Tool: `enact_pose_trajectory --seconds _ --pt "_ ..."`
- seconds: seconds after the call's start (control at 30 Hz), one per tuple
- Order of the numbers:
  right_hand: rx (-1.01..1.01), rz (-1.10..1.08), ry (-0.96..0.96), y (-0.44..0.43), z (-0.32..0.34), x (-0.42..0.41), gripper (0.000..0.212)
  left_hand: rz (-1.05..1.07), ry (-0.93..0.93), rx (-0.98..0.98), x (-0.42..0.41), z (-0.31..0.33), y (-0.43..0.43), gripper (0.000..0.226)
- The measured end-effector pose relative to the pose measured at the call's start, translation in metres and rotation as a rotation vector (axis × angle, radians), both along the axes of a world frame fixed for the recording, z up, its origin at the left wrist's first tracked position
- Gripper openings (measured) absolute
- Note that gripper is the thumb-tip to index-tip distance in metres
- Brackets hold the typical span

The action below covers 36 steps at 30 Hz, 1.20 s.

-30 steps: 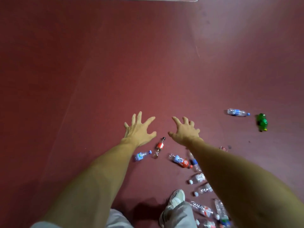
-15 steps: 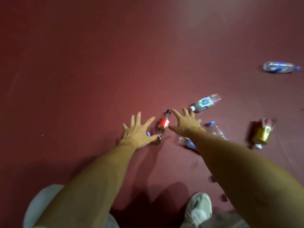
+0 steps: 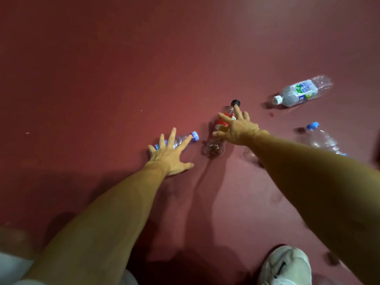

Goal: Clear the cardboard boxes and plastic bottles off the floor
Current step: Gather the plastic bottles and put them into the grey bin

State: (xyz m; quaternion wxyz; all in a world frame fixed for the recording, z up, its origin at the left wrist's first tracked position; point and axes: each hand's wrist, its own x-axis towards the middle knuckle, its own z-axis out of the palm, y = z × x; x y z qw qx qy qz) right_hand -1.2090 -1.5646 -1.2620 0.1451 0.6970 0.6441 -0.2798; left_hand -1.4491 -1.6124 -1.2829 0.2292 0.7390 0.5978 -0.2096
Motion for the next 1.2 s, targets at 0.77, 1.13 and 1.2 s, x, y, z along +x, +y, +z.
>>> enact_pose_trajectory --seconds 0.77,1.13,1.2 --pt "0.051 0.211 0.129 -0.027 -0.012 -0.002 0.105 -0.062 0.061 -0.043 -0.002 0.005 0.008 0.106" --pt "0.042 -0.368 0.087 -0.077 0.002 0.068 0.105 0.043 -0.05 -0.032 0.03 0.004 0.003 0.108" --pt "-0.026 -0.372 0.027 -0.089 -0.003 0.078 0.109 0.023 -0.067 -0.017 0.045 0.002 -0.001 0.108"
